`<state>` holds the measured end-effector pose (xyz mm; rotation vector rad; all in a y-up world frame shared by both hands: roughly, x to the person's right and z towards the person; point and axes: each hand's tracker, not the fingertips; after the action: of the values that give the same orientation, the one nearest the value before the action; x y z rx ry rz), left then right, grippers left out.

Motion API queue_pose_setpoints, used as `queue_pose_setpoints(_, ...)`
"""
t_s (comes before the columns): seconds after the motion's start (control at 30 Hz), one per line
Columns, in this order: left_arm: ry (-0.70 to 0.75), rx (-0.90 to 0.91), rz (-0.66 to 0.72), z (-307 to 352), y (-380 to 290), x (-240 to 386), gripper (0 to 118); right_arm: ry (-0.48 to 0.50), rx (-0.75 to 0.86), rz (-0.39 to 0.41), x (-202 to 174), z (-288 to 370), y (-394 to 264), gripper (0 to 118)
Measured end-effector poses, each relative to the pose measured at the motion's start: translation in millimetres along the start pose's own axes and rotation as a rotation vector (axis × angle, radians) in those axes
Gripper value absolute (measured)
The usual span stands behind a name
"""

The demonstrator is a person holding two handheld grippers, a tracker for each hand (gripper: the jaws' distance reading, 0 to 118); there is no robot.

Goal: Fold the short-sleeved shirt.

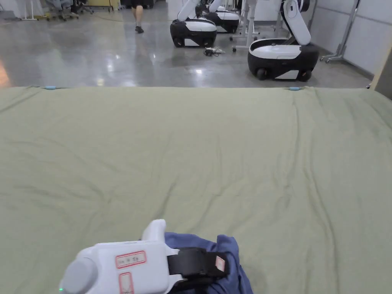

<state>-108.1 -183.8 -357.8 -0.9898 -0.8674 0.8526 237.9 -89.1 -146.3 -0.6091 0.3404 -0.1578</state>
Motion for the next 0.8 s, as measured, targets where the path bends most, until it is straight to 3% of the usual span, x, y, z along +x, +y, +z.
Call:
queue_pose_setpoints(0.23,0.049,-0.044,0.025,-23.4,-10.0,-15.2,0,0.018,0.005,-0.005,-2.8,0.0,4.8,3)
queue_pose_setpoints(0.53,-0.040,0.168,-0.152,100.0,-5.3,59.7,0,0.251,0.002,0.025,-43.5,-94.7,51.6,3)
queue_pose_setpoints(0.8,0.102,0.264,-0.156,172.6,-8.7,32.4,0,0.294,-0.156,-0.051,-26.6,-197.7,41.3,3)
